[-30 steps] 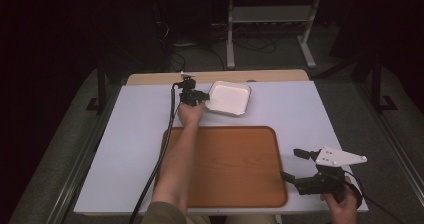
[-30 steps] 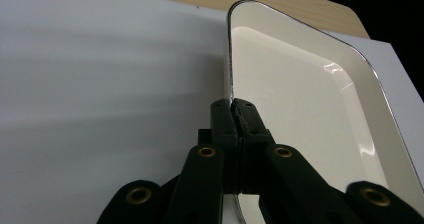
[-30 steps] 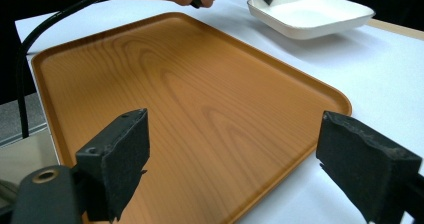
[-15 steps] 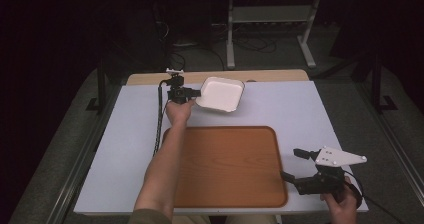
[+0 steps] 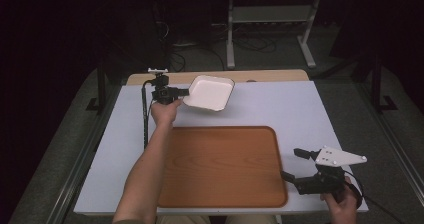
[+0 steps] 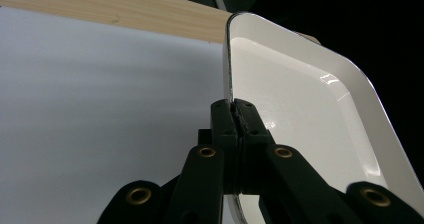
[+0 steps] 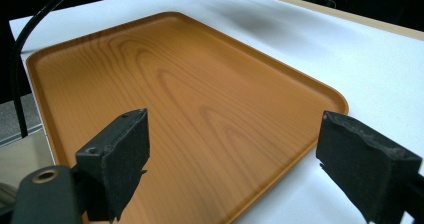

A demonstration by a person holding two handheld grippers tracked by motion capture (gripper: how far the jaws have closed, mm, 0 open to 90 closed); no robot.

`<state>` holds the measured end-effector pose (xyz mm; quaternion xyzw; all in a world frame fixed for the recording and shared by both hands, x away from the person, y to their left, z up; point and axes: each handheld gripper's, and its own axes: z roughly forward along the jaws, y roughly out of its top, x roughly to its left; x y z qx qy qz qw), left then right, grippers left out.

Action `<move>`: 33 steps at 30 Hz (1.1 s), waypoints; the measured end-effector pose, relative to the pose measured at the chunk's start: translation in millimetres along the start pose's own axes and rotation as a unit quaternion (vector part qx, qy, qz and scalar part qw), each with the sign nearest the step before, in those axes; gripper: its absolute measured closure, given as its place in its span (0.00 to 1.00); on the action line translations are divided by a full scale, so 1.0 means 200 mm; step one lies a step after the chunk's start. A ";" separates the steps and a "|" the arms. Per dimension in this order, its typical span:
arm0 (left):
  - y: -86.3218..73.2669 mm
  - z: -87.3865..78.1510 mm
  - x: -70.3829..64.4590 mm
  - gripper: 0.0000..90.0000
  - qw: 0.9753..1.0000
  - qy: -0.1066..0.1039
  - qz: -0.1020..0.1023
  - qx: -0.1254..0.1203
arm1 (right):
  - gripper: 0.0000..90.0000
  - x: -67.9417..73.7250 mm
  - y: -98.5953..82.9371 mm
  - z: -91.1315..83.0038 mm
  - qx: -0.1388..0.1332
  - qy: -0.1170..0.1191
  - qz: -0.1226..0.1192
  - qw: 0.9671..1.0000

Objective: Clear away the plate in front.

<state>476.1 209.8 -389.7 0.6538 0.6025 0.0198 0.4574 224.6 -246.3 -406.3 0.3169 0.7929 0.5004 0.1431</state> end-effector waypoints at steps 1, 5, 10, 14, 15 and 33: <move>0.00 -0.02 0.01 0.99 1.000 -0.002 -0.001 -0.002 | 0.14 0.00 0.00 0.00 0.000 0.000 0.000 1.000; -0.01 -0.08 0.02 0.99 1.000 -0.001 -0.001 -0.011 | 0.14 0.00 0.00 0.00 0.000 -0.001 0.001 1.000; -0.01 -0.16 0.04 0.99 1.000 -0.003 -0.010 -0.025 | 0.14 0.00 0.00 0.01 0.002 0.001 0.000 1.000; -0.02 -0.21 0.05 0.99 0.999 -0.007 -0.014 -0.032 | 0.14 0.00 0.00 0.00 0.002 0.000 0.000 1.000; -0.02 -0.23 0.05 0.99 0.999 -0.008 -0.011 -0.035 | 0.14 0.00 0.00 0.00 0.001 -0.001 0.000 1.000; -0.12 -0.40 0.01 0.99 0.999 -0.015 -0.005 -0.044 | 0.14 0.01 0.00 0.01 0.004 -0.003 0.000 1.000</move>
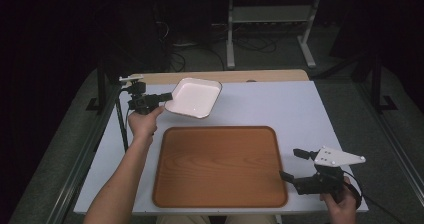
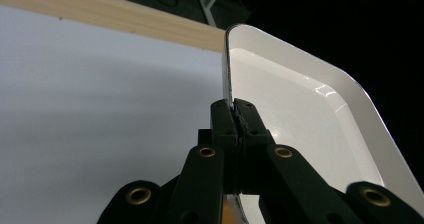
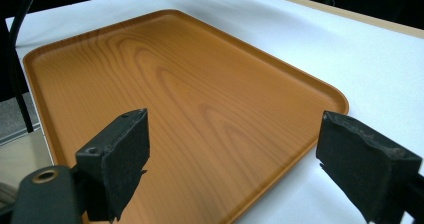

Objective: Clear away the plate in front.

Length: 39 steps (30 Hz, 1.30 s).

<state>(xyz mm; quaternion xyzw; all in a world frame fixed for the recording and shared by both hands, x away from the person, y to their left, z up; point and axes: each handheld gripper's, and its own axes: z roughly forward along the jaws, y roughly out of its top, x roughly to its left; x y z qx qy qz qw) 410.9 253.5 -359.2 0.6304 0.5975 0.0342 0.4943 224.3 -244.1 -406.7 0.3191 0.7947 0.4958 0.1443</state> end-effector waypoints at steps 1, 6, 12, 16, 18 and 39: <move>-0.02 -0.01 0.01 0.99 1.000 0.003 0.003 0.005 | 0.14 0.00 0.00 0.00 0.001 0.000 0.000 1.000; -0.08 -0.04 0.02 0.99 1.000 0.000 -0.002 0.010 | 0.14 0.00 0.00 0.00 0.001 0.000 0.000 1.000; -0.15 -0.06 0.06 0.99 1.000 0.005 -0.010 0.014 | 0.14 0.00 0.00 0.00 0.002 -0.001 0.000 1.000; -0.19 -0.07 0.07 0.99 1.000 0.008 -0.011 0.018 | 0.14 0.00 0.00 0.00 0.002 -0.001 0.000 1.000; -0.21 -0.07 0.08 0.99 1.000 0.002 -0.014 0.021 | 0.14 0.00 0.00 0.00 0.003 0.000 -0.001 1.000; -0.47 -0.06 0.03 0.99 0.999 -0.020 -0.007 0.047 | 0.14 0.01 0.00 0.01 0.005 0.001 -0.001 1.000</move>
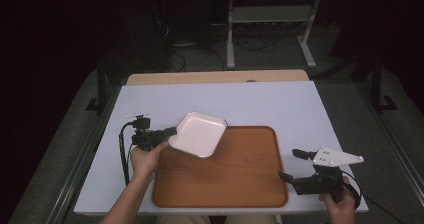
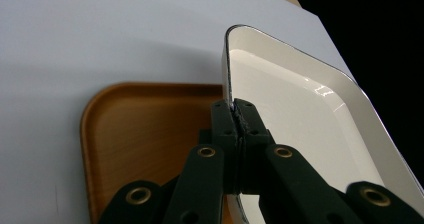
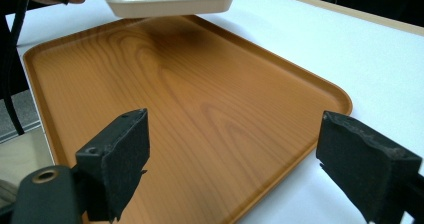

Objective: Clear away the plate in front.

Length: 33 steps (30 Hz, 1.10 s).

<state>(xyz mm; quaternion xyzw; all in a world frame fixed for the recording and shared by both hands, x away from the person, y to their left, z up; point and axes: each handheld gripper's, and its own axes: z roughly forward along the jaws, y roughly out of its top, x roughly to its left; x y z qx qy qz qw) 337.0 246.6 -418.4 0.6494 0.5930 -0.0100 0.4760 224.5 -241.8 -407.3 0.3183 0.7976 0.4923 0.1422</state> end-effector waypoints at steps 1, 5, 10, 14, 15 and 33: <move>-0.02 0.00 0.00 0.99 1.000 0.003 0.001 0.002 | 0.14 0.00 0.00 0.00 0.000 0.000 0.000 1.000; -0.05 0.00 0.00 0.99 1.000 0.000 0.003 0.014 | 0.14 0.00 0.00 0.00 0.000 0.000 -0.001 1.000; -0.09 0.01 -0.02 0.99 1.000 0.003 0.006 0.020 | 0.14 0.00 0.00 0.00 0.000 0.000 -0.001 1.000; -0.12 0.03 -0.03 0.99 1.000 0.002 0.008 0.027 | 0.14 0.00 0.00 0.01 0.000 -0.001 0.002 1.000; -0.12 0.04 -0.04 0.99 1.000 0.002 0.009 0.029 | 0.14 0.00 0.00 0.00 -0.001 -0.002 0.001 1.000; -0.23 0.08 -0.11 0.99 0.993 0.056 0.076 0.071 | 0.14 0.00 0.00 0.01 0.001 -0.003 -0.005 1.000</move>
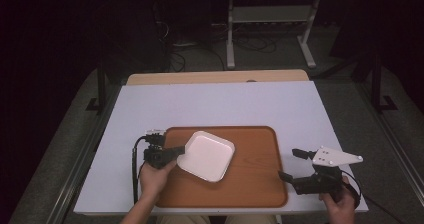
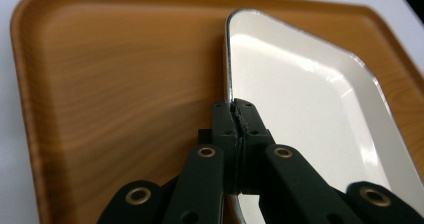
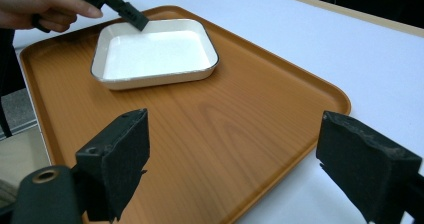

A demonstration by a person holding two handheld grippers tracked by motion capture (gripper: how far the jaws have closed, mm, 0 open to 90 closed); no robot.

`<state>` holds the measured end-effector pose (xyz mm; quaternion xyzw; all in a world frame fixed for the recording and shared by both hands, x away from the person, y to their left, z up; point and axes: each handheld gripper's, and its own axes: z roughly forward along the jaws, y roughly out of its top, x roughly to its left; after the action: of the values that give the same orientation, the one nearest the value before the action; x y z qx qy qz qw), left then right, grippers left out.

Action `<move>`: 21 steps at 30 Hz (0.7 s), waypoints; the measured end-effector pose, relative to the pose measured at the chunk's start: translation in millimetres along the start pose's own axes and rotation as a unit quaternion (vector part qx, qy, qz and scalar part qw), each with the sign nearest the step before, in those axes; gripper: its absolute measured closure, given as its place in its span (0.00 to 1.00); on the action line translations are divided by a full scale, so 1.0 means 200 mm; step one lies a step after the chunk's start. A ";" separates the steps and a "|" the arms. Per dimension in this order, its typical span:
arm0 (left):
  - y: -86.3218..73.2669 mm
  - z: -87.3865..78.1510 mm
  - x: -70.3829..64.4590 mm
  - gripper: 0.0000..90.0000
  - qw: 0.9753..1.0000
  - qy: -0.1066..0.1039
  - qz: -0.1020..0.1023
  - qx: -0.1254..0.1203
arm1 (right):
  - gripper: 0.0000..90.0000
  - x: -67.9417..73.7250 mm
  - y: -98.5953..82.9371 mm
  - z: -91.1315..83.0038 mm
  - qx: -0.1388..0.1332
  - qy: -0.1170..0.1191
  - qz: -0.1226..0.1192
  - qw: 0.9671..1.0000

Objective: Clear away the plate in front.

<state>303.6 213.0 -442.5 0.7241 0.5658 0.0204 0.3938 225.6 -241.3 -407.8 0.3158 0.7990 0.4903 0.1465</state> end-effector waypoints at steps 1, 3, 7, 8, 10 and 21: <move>-0.01 0.00 -0.01 0.99 1.000 0.006 0.001 0.001 | 0.14 0.00 0.00 0.00 0.000 0.000 0.000 1.000; -0.03 0.00 -0.01 0.98 1.000 0.010 -0.002 0.004 | 0.14 0.00 0.00 0.00 0.001 0.000 -0.002 1.000; -0.05 -0.01 -0.03 0.97 1.000 0.018 -0.003 0.003 | 0.14 0.01 0.00 0.00 0.000 0.002 -0.001 1.000; -0.05 -0.02 -0.03 0.97 1.000 0.018 0.000 0.005 | 0.14 0.01 0.00 0.00 0.000 0.002 -0.001 1.000; -0.06 -0.03 -0.05 0.91 1.000 0.017 -0.003 0.003 | 0.14 0.00 0.00 0.00 -0.001 0.001 -0.001 1.000; -0.14 -0.07 -0.06 0.79 1.000 0.016 -0.016 0.003 | 0.14 0.01 0.01 0.00 0.001 0.005 -0.002 1.000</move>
<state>271.0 211.5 -444.3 0.7160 0.5835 0.0241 0.3825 224.3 -238.7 -406.8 0.3121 0.8007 0.4907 0.1436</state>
